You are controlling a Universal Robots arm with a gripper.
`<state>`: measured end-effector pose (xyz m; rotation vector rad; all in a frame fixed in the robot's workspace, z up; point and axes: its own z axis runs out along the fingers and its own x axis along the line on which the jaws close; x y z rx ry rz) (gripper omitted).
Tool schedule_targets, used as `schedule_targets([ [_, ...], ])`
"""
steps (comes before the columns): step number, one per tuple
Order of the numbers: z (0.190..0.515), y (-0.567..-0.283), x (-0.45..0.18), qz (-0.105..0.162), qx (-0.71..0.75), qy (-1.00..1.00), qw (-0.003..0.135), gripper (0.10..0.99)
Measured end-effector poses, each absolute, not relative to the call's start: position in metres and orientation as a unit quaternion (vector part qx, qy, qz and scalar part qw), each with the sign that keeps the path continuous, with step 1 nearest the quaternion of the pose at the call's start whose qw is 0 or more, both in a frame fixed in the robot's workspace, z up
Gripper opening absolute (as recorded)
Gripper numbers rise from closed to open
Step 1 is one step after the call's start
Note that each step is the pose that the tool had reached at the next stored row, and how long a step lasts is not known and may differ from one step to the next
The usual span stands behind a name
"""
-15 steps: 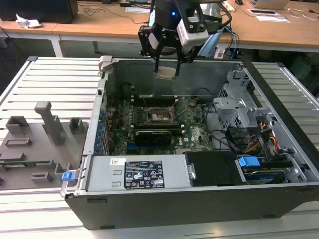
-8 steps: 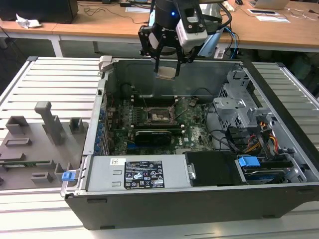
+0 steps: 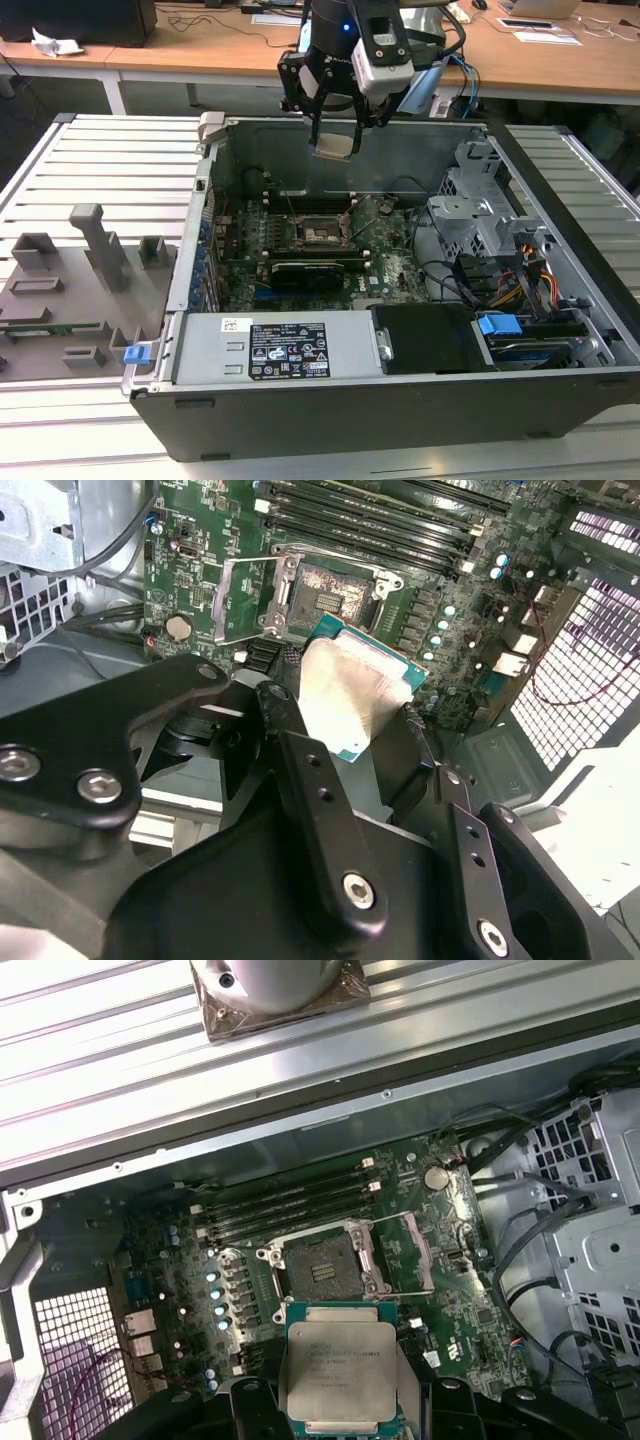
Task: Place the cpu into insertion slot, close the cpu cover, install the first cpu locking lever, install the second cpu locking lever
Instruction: 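Place the cpu into insertion slot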
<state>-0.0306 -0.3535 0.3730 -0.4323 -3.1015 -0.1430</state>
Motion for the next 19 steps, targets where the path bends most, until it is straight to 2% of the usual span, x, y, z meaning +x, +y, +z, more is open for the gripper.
schedule_targets([
  [19,0.3728,-0.3535,-0.0306,-0.046,-0.17,-0.984,0.002,0.525],
])
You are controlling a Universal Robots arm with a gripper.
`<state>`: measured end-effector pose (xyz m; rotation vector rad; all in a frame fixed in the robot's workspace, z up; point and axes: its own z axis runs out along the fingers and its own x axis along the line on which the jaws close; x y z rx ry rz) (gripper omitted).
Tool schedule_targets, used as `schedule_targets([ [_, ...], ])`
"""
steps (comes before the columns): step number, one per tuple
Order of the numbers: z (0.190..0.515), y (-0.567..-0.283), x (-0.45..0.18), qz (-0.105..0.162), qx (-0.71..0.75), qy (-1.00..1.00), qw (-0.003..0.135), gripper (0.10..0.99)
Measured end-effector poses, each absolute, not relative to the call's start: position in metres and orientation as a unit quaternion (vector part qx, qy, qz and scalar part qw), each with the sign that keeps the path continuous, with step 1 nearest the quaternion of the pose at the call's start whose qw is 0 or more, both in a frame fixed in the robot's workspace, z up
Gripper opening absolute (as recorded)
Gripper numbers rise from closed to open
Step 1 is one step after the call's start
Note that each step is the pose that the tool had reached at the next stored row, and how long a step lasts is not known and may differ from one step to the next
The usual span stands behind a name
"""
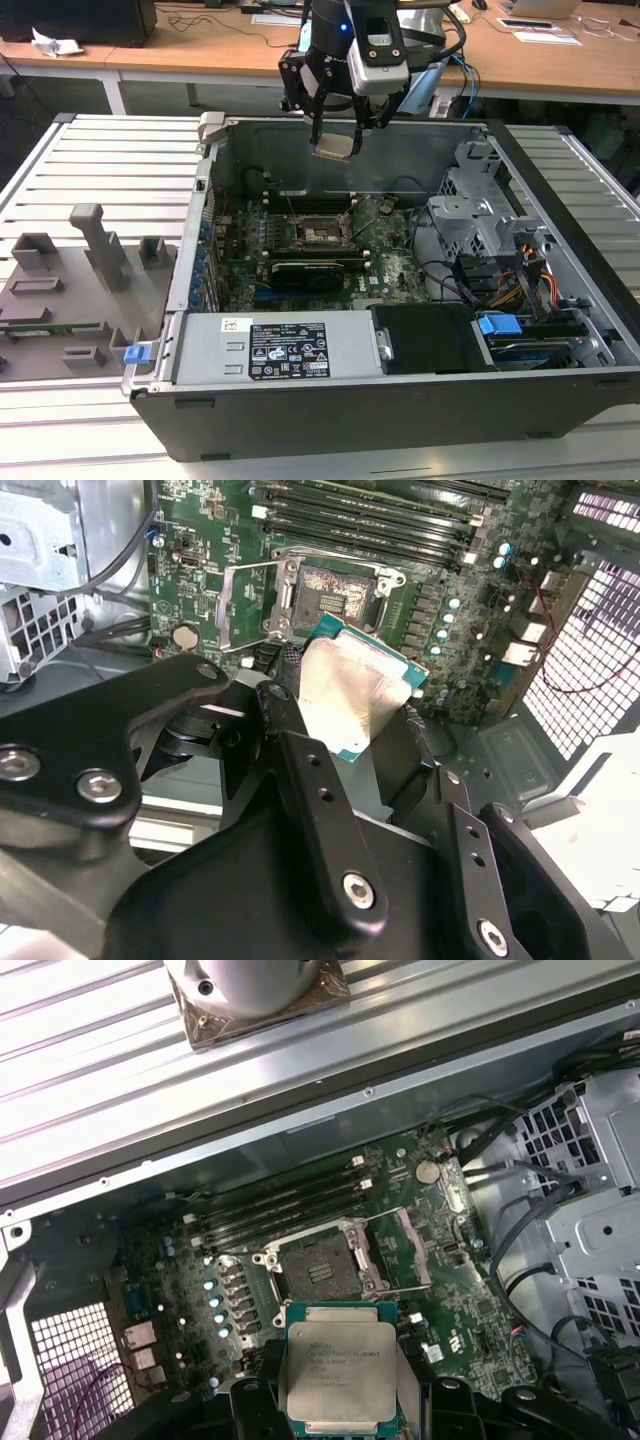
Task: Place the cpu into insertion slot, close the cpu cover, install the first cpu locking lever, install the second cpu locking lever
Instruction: 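Place the cpu into insertion slot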
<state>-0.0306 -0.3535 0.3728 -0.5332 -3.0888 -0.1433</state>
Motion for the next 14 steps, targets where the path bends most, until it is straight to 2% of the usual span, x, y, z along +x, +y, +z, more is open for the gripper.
schedule_targets([
  [14,0.3725,-0.3535,-0.0306,-0.046,-0.195,-0.98,0.001,0.525],
])
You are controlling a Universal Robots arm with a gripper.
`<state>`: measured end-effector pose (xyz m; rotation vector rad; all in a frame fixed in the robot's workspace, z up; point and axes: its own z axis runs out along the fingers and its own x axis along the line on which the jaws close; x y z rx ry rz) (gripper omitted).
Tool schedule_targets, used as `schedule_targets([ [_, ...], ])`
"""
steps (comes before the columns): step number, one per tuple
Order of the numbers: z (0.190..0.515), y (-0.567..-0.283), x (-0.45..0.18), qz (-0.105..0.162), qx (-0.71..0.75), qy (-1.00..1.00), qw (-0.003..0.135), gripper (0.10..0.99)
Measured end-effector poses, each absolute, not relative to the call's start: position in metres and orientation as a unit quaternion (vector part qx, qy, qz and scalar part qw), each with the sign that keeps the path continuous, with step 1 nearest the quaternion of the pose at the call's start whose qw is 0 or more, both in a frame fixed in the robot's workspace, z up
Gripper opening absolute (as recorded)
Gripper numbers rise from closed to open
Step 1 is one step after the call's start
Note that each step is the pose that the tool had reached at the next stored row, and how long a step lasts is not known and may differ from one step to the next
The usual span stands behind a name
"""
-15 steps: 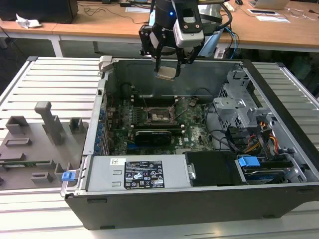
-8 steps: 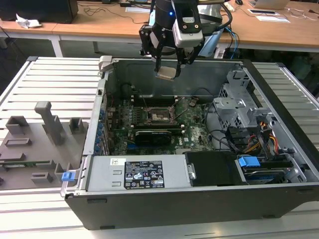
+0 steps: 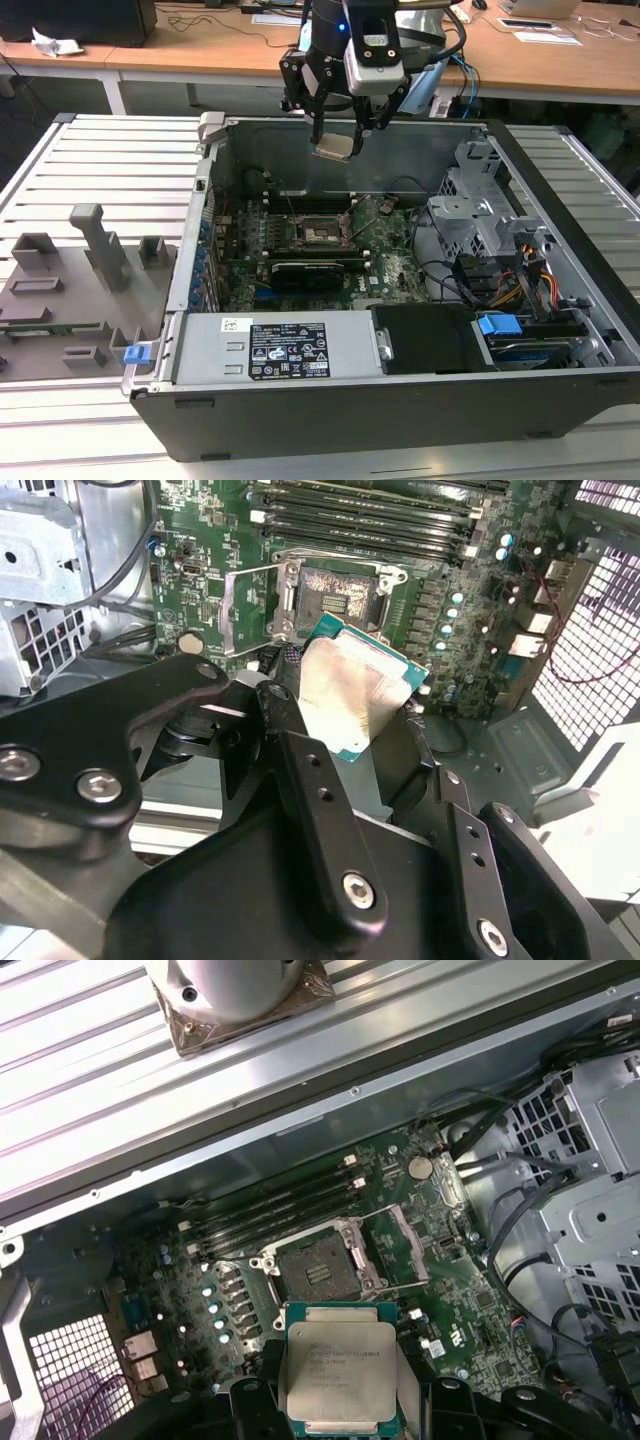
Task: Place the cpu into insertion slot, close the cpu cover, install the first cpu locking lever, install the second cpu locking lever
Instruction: 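Place the cpu into insertion slot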
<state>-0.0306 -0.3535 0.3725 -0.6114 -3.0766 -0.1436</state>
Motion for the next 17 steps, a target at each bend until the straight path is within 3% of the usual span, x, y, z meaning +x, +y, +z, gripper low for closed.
schedule_targets([
  [17,0.3723,-0.3535,-0.0307,-0.046,-0.216,-0.975,0.0,0.525],
])
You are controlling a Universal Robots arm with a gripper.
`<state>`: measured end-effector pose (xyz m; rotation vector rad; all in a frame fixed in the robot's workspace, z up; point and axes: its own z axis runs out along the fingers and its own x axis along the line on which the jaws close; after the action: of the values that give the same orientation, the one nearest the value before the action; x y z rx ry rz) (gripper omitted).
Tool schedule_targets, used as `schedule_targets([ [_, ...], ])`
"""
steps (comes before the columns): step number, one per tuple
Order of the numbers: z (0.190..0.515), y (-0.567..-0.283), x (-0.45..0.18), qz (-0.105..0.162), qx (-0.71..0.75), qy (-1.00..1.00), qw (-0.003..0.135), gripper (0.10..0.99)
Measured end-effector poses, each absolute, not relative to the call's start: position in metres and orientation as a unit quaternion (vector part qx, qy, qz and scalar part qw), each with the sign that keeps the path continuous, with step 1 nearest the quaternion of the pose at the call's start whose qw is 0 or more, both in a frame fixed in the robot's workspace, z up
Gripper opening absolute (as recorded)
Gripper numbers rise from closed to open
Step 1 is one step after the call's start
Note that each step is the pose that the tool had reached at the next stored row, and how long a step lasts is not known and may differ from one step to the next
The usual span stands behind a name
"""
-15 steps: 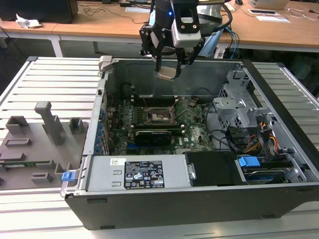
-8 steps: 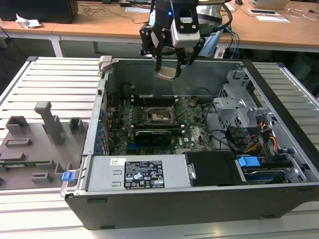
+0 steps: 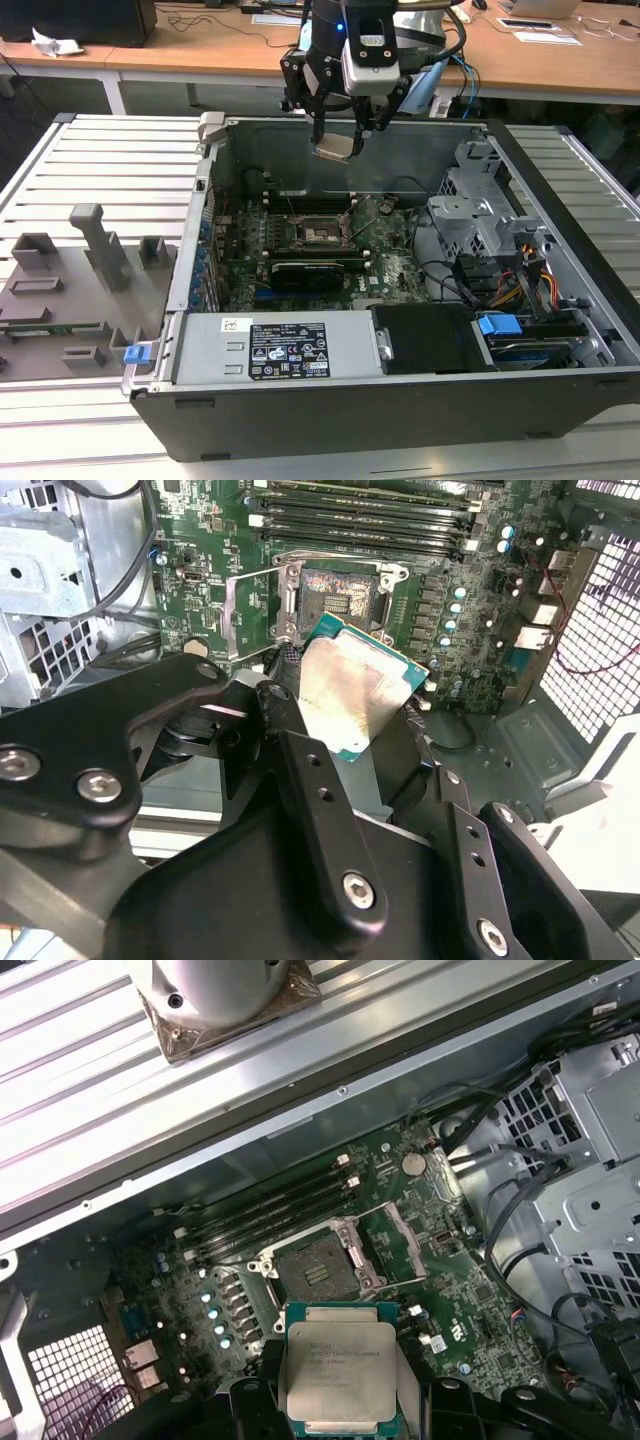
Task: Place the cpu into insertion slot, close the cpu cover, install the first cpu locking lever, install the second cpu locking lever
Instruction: 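Place the cpu into insertion slot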
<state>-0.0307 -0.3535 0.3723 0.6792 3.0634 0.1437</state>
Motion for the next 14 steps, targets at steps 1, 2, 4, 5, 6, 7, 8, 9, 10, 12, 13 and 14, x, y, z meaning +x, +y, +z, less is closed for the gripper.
schedule_targets([
  [1,0.3723,-0.3535,-0.0307,0.046,0.219,0.975,0.0,0.525],
  [2,0.3723,-0.3535,-0.0307,0.046,0.22,0.974,0.0,0.525],
  [4,0.3723,-0.3535,-0.0307,0.046,0.223,0.974,0.001,0.525],
  [5,0.3723,-0.3535,-0.0307,0.046,0.224,0.973,0.001,0.525],
  [6,0.3723,-0.3535,-0.0307,0.046,0.226,0.973,0.001,0.525],
  [7,0.3723,-0.3535,-0.0307,0.046,0.227,0.973,0.001,0.525],
  [8,0.3723,-0.3535,-0.0307,0.046,0.228,0.973,0.001,0.525],
  [9,0.3723,-0.3535,-0.0307,0.046,0.229,0.972,0.001,0.525],
  [10,0.3723,-0.3535,-0.0307,0.046,0.23,0.972,0.001,0.525],
  [12,0.3723,-0.3535,-0.0307,0.046,0.233,0.971,0.001,0.525],
  [13,0.3723,-0.3535,-0.0308,0.046,0.234,0.971,0.001,0.525],
  [14,0.3723,-0.3535,-0.0307,0.046,0.236,0.971,0.001,0.525],
])
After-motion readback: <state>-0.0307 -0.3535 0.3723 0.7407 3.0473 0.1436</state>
